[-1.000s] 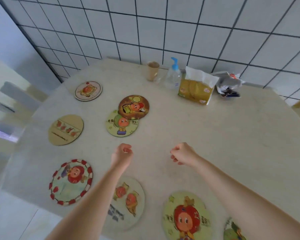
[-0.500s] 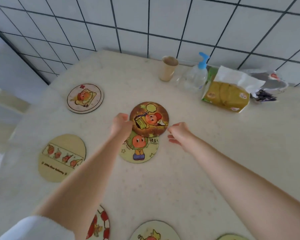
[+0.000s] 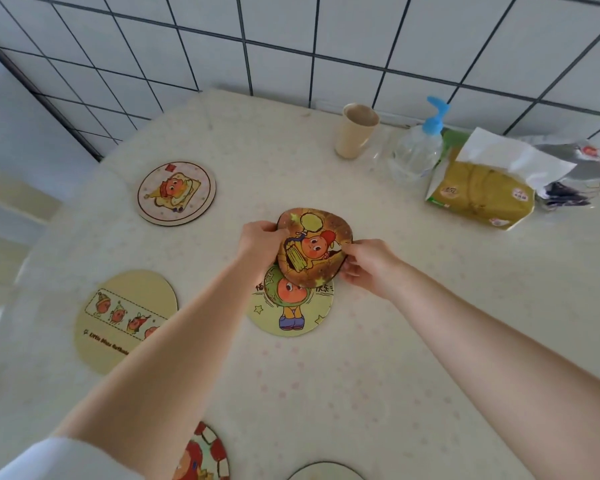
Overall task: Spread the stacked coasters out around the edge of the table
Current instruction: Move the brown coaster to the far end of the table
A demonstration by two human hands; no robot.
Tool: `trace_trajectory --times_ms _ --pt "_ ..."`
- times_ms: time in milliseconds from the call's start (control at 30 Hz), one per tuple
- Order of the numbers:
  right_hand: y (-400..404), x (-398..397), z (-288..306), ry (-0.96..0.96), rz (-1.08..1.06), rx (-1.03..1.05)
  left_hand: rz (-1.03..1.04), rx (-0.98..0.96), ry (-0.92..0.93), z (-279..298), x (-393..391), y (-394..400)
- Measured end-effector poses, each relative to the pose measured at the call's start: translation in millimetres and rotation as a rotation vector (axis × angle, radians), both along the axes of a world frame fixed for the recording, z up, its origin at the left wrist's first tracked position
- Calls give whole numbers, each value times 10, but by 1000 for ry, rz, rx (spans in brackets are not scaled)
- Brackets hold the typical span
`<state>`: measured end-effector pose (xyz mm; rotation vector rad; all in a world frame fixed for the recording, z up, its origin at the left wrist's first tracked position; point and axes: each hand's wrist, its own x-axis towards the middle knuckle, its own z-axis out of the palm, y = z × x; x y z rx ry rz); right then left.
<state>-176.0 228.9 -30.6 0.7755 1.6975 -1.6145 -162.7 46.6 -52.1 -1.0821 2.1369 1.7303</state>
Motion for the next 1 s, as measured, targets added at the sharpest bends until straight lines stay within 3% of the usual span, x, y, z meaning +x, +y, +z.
trace_trajectory --times_ms 167,433,833,1000 --pt "-22 154 5 36 89 81 114 56 -38 49 344 -173" --pt "-228 448 -136 217 475 473 71 -167 -90 -36 961 -174" --pt "-332 426 -108 182 309 390 227 -17 -57 26 901 -85" --pt "-328 471 -94 237 321 410 237 -47 -30 37 999 -37"
